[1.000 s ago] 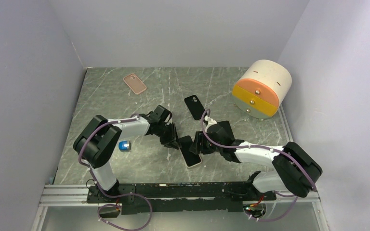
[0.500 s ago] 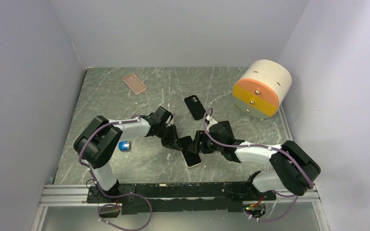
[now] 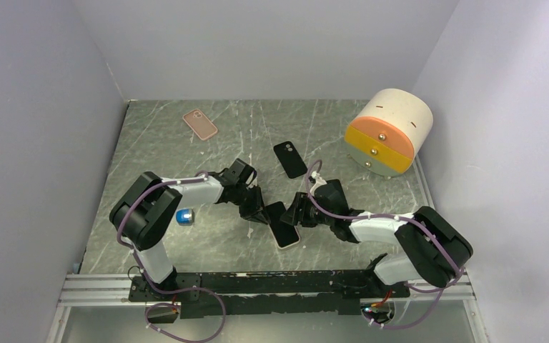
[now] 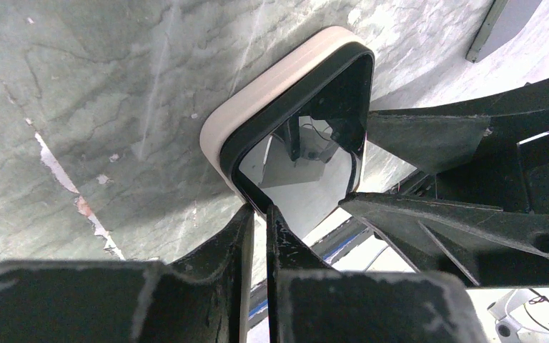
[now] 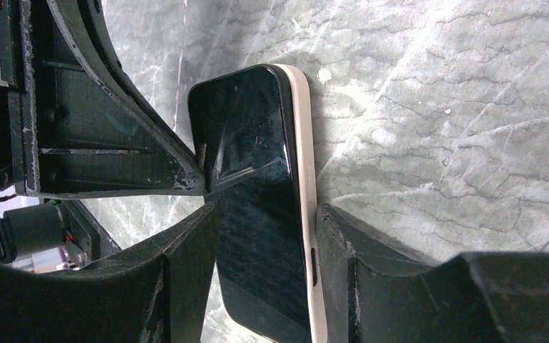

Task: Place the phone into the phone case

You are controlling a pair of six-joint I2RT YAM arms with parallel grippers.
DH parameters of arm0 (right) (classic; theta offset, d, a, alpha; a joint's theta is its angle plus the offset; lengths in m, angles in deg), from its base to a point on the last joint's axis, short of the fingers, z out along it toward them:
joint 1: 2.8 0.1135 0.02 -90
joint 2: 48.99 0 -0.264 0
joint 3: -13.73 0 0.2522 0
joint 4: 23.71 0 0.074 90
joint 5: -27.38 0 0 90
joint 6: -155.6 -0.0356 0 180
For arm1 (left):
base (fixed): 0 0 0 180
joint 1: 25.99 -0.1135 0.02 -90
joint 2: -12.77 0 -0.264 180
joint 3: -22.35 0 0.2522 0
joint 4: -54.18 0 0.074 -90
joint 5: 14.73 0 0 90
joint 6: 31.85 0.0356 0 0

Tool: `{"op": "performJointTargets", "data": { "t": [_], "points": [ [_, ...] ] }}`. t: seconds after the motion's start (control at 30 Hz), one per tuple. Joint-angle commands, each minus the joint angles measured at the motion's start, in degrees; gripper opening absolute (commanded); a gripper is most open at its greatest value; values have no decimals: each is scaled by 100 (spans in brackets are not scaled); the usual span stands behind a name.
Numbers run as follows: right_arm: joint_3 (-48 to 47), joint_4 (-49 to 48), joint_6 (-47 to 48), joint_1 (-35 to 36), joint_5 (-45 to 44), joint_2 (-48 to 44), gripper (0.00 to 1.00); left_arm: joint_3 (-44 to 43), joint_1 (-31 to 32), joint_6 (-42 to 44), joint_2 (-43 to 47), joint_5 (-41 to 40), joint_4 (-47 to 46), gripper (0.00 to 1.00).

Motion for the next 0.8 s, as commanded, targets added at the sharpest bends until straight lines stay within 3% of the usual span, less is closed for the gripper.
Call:
{"op": "performJointTargets", "data": {
  "t": [0.0, 0.37, 0.77],
  "points": [
    [-77, -653, -287, 148, 801, -29, 54, 61, 234, -18, -67, -24, -170, 14],
    [-88, -1169, -406, -19, 1357, 107, 55, -34, 233, 213, -15, -359, 248, 20],
    [-69, -1732, -592, -79, 1749, 342, 55, -14, 226, 275, 16, -513, 359, 19]
  ]
}}
